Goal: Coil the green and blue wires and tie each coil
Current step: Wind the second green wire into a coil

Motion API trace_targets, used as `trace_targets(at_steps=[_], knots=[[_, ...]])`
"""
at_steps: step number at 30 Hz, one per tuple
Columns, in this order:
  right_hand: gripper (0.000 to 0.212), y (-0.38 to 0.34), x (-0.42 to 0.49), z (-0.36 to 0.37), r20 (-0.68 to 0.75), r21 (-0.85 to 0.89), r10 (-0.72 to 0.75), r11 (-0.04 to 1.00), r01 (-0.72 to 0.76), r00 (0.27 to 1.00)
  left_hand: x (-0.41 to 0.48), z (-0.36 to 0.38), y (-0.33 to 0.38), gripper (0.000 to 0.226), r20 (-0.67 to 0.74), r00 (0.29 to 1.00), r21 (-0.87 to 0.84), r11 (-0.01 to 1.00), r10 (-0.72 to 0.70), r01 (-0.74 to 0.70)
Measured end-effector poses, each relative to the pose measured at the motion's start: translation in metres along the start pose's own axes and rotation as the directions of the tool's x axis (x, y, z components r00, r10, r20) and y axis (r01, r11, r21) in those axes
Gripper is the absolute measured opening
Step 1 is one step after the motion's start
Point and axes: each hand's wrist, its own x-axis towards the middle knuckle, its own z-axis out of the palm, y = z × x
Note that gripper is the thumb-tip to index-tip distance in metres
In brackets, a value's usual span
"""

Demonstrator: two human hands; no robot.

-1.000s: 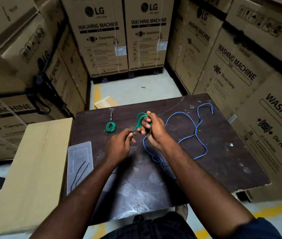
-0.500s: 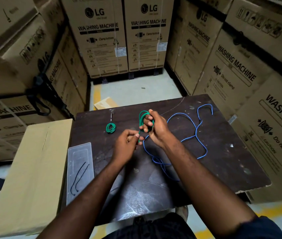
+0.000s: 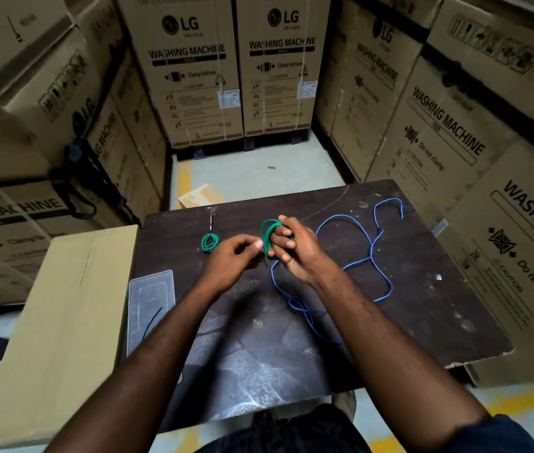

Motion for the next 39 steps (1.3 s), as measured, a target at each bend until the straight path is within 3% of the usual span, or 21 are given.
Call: trace_targets(at_steps=[4, 9, 15, 23, 29, 31, 35, 39], knots=[[0.045, -0.001, -0.004, 0.000, 0.048, 0.012, 0.021, 1.000, -0.021, 0.999, 0.000, -0.001, 0.007, 0.014, 0.066, 0.997, 0.059, 0.998, 0.030, -0.034], [0.049, -0.003, -0.006, -0.002, 0.103, 0.068, 0.049, 0.996, -0.056, 0.994, -0.003, 0.003, 0.012, 0.014, 0.047, 0.999, -0.107, 0.994, -0.012, 0.017], [0.050, 0.002, -0.009, -0.003, 0.130, 0.119, 0.075, 0.989, -0.090, 0.989, -0.006, 0.002, 0.011, 0.019, 0.072, 0.997, -0.107, 0.994, -0.007, 0.015], [0.052, 0.001, -0.012, -0.001, 0.116, 0.118, 0.114, 0.985, -0.127, 0.987, -0.010, 0.003, 0.012, 0.025, 0.107, 0.993, -0.036, 0.998, 0.051, -0.047], [0.048, 0.002, -0.009, 0.000, 0.090, 0.128, 0.145, 0.979, -0.156, 0.985, -0.007, 0.004, 0.001, 0.017, 0.010, 0.987, 0.147, 0.976, 0.163, -0.163], [0.051, 0.003, -0.007, 0.001, 0.036, 0.088, 0.155, 0.984, -0.157, 0.987, -0.008, 0.005, -0.002, 0.016, -0.012, 0.985, 0.135, 0.976, 0.175, -0.172], [0.048, 0.005, -0.002, 0.008, -0.200, -0.032, 0.115, 0.992, -0.124, 0.973, -0.010, 0.013, -0.003, 0.022, -0.082, 0.978, 0.123, 0.975, 0.194, -0.184], [0.044, 0.011, 0.003, 0.010, -0.367, 0.064, 0.123, 0.992, -0.106, 0.922, -0.010, 0.015, -0.001, 0.028, -0.044, 0.986, 0.088, 0.984, 0.161, -0.157]])
